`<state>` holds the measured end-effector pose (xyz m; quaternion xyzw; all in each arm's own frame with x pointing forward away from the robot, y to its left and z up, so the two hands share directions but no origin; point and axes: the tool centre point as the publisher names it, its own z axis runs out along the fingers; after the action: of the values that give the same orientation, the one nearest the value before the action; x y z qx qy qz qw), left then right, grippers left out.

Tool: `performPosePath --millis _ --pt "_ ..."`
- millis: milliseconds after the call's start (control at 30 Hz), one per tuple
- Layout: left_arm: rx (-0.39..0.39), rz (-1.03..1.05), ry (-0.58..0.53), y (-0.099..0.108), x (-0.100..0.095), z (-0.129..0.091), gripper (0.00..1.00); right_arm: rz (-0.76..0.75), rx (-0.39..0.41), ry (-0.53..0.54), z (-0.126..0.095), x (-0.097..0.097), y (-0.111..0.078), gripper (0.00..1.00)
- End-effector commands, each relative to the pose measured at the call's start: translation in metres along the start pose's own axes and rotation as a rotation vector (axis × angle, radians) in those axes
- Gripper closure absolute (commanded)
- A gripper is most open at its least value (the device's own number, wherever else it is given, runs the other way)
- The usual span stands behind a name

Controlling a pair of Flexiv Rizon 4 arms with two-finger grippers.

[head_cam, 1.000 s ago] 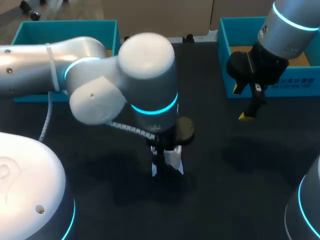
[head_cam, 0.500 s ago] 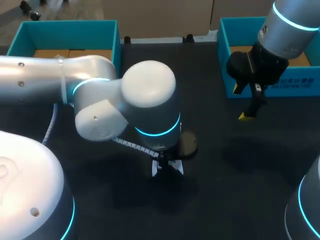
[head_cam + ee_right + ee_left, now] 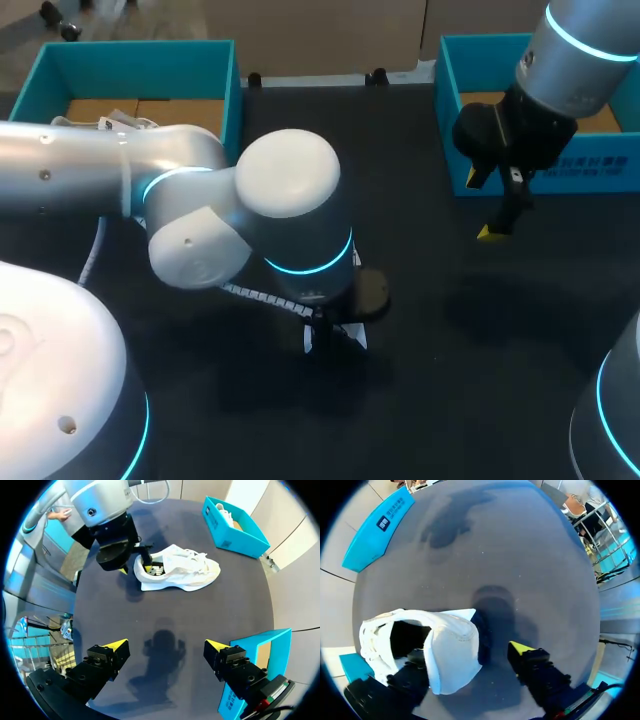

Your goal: Take the shoe out of the shoebox, open the shoe tongue, remove and reinsert the insole, then place the shoe into the shoebox

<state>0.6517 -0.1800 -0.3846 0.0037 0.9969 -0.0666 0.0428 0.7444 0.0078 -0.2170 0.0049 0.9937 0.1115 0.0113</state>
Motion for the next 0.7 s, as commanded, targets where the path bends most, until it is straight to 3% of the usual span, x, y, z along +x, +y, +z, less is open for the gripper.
performPosePath --millis 33,133,500,533,567,600,700 --pt "0.002 0.0 0.017 -0.0006 -0.0013 0.0031 0.52 0.0 0.001 0.001 0.0009 -0.0005 0.0001 0.0" --pt "0.019 -0.008 0.076 0.0 -0.0011 0.0041 0.57 0.0 0.001 0.001 0.0009 -0.0005 0.0001 0.0" --pt "0.016 -0.017 0.119 0.0015 -0.0018 0.0056 0.73 0.0 0.001 0.001 0.0009 -0.0005 0.0001 0.0" --pt "0.012 -0.017 0.122 0.0015 -0.0019 0.0059 0.81 0.0 0.001 0.001 0.0009 -0.0005 0.0001 0.0" --pt "0.012 -0.017 0.122 0.0015 -0.0019 0.0059 0.81 0.0 0.001 0.001 0.0009 -0.0005 0.0001 0.0" --pt "0.002 -0.016 0.131 0.0014 -0.0014 0.0056 0.96 0.0 0.001 0.001 0.0009 -0.0005 0.0001 0.0" --pt "0.004 -0.012 0.169 0.0018 -0.0011 0.0011 1.0 0.0 0.001 0.001 0.0009 -0.0005 0.0001 0.0"
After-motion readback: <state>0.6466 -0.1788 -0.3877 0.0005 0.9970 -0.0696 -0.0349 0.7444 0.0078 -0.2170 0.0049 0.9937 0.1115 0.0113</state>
